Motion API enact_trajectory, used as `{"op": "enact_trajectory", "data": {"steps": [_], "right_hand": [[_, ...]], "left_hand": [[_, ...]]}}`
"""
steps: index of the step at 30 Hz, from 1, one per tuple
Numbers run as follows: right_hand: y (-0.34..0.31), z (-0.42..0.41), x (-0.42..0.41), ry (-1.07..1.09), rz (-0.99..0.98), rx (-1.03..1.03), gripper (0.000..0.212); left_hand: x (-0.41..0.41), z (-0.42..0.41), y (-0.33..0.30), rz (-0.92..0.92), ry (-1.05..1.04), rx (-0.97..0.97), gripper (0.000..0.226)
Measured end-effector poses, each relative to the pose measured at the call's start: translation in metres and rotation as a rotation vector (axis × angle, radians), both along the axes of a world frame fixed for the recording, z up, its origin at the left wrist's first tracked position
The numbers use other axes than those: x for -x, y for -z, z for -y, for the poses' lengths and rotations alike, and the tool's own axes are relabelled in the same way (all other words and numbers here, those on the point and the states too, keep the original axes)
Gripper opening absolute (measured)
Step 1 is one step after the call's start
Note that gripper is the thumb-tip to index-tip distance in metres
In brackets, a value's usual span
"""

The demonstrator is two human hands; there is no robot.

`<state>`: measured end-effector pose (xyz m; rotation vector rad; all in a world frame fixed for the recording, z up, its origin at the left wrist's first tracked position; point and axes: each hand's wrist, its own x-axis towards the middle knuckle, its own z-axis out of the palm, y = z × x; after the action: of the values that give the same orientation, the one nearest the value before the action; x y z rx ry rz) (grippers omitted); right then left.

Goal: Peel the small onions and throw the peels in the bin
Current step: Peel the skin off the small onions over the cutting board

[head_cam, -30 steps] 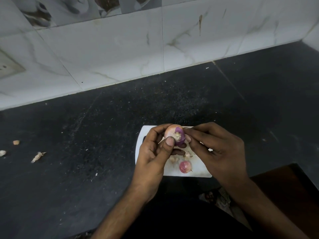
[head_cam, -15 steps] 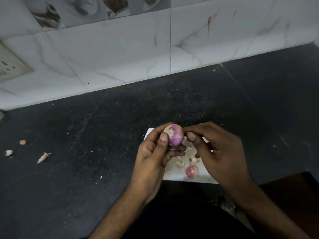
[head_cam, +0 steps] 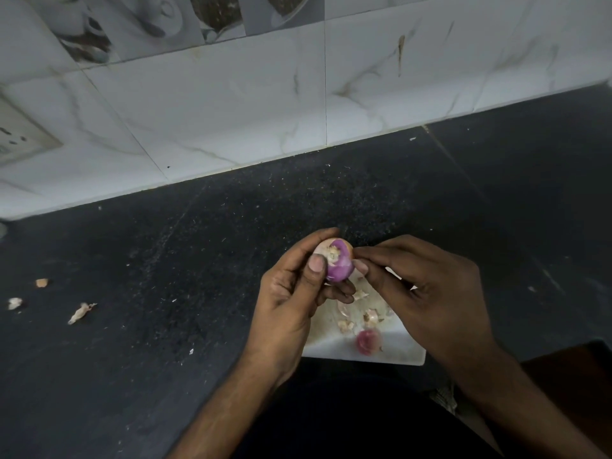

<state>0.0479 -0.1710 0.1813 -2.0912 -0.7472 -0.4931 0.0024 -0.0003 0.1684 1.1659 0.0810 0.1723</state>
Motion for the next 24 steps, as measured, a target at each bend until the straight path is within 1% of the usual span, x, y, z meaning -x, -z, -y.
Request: {"op": "enact_trajectory", "data": {"steps": [7,13,17,24], "right_hand": [[0.004,-0.004,-0.009,0.019,0.121,0.042,0.019],[0.005,-0.007,-0.011,0.053,0.147,0.112,0.018],[0.007,-0.010,-0.011,0.058,0.055,0.056,0.011],[0.008,-0.012,-0.012,0.059,-0.136,-0.069,0.019]], "left_hand": [[-0.006,-0.002,-0.002,0.011,-0.048,-0.058,0.036],[0.002,-0.002,0.000,0.039,-0.084,-0.152,0.032],[0.002,-0.001,0.004,0.039,-0.058,-0.086,0.032],[0.000,0.001,0.007,0.008,0.008,-0.027,0.033]]}}
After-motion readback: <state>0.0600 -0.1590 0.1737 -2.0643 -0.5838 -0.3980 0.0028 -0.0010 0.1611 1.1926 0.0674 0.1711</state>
